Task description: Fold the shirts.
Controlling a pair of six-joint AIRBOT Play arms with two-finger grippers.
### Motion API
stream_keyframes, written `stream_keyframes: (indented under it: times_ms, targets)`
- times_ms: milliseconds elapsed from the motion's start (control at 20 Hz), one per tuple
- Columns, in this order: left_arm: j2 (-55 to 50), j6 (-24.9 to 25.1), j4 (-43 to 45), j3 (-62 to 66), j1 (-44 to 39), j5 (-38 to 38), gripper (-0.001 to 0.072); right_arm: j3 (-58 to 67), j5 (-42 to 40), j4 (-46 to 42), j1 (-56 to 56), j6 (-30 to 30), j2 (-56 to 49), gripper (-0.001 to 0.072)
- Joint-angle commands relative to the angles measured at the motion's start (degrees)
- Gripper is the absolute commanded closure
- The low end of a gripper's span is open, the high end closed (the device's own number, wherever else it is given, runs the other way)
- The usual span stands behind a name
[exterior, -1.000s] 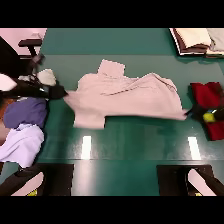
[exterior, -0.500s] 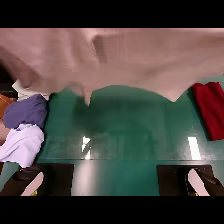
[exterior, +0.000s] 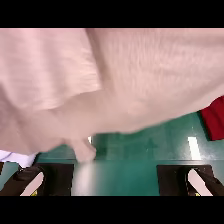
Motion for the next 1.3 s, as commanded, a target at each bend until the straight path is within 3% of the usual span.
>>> stream_keyframes:
  times_ms: [0, 150, 350, 550, 800, 900, 1000, 1100, 1250]
  targets:
    - [-4.26, -0.42, 0.57, -10.78, 0.02, -8.17, 0.0688, -5.81, 4.46, 0.37, 0.70, 2.03, -6.08, 0.0697]
    - [-10.97, 0.09, 0.55, -24.68, 0.02, -7.23, 0.0688, -15.98, 4.17, -4.39, 6.54, 2.36, -13.90, 0.0697]
    - [-23.63, 4.15, 1.44, -36.15, 0.02, 0.72, 0.0687, -22.91, 2.80, -10.12, 14.47, 2.43, -27.96, 0.0697]
    - [-35.85, 5.73, 2.14, -35.12, 0.04, 11.58, 0.0687, -16.61, -2.23, -10.12, 17.79, 2.43, -41.53, 0.0697]
    - [-40.57, 6.91, 2.12, -32.61, 0.04, 23.91, 0.0687, -3.45, -6.75, -10.03, 18.16, 2.38, -51.49, 0.0697]
    - [-40.46, 8.85, 2.14, -31.39, 0.04, 21.59, 0.0687, -0.28, -4.96, -10.12, 18.10, 2.29, -52.83, 0.0697]
    - [-40.15, 10.91, 2.14, -30.88, 0.04, 13.60, 0.0687, -1.99, -3.58, -10.21, 18.12, 1.16, -51.52, 0.0697]
    - [-40.19, 11.30, 2.14, -32.11, 0.02, 5.35, 0.0687, -7.85, -4.28, -10.23, 18.12, 1.03, -48.68, 0.0697]
    - [-40.19, 11.23, 2.08, -37.70, 0.02, 4.13, 0.0687, -20.33, -9.29, -10.14, 18.12, 1.05, -43.28, 0.0697]
